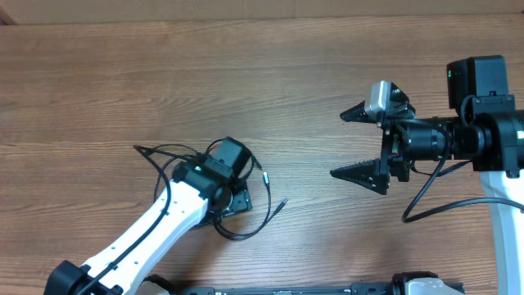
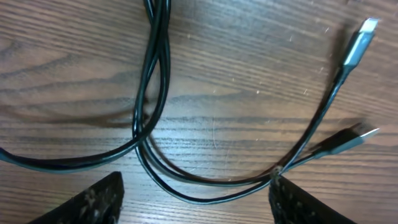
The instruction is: Untangle cables
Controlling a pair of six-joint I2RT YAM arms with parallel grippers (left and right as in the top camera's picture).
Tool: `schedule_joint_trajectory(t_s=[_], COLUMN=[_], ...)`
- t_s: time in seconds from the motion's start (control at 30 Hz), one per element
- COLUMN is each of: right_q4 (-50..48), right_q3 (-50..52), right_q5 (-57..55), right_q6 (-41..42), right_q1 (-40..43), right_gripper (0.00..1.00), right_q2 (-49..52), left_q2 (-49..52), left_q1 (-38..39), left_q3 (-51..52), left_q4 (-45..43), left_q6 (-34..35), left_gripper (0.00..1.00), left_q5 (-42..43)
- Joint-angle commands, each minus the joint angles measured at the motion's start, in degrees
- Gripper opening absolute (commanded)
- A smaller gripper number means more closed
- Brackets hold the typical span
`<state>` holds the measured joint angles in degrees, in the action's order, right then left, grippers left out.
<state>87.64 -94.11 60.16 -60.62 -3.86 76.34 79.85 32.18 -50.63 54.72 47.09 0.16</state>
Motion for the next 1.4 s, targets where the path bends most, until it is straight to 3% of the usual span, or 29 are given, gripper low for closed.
schedule_joint_trajectory(t_s=[0.0,0.1,0.33,0.37,0.47,0.5,0.63,0.77,0.97,1.1,1.27,1.37], right_q4=[-0.1,-0.1,-0.1,-0.1,-0.1,-0.1,-0.1,-0.5,-1.0,-1.1,-0.9,-0.7], right_q3=[0.0,0.0,0.0,0.0,0.0,0.0,0.0,0.0,0.0,0.0,0.0,0.0], right_q5=[1.0,1.0,1.0,1.0,1.0,1.0,1.0,1.0,1.0,1.0,1.0,1.0], right_q6=[0.9,0.9,0.9,0.9,0.9,0.9,0.9,0.8,0.8,0.9,0.9,0.9], right_q1=[-0.3,-0.3,-0.3,-0.3,-0.3,-0.3,-0.3,-0.3,-0.3,-0.3,-0.3,-0.3], right_gripper=[1.0,1.0,1.0,1.0,1.0,1.0,1.0,1.0,1.0,1.0,1.0,1.0], right_q2=[-0.9,-0.9,-0.9,-0.9,-0.9,-0.9,-0.9,-0.9,-0.9,-0.8,-0.8,-0.8], left_q2=[0.5,0.5,0.5,0.5,0.5,0.5,0.5,0.5,0.5,0.5,0.5,0.5], left_q1=[0.1,0.1,0.1,0.1,0.1,0.1,0.1,0.1,0.1,0.1,0.1,0.1], left_q3=[1.4,3.3,10.7,11.4,11.9,11.9,11.9,11.7,6.9,2.2,1.7,1.7], left_q4=[-0.2,-0.6,-4.7,-5.4,-6.7,-6.9,-7.1,-9.1,-4.5,0.6,0.5,0.3], left_q6=[-1.4,-5.8,-5.9,-5.9,-6.0,-5.9,-6.0,-11.8,-17.3,-19.9,-29.7,-30.1], left_gripper=[0.72,0.72,0.72,0.7,0.45,0.45,0.61,0.68,0.71,0.7,0.71,0.7], left_q5=[-2.4,-2.5,-1.2,-0.7,-0.2,-0.2,0.0,3.6,3.7,-2.7,-4.8,-7.2])
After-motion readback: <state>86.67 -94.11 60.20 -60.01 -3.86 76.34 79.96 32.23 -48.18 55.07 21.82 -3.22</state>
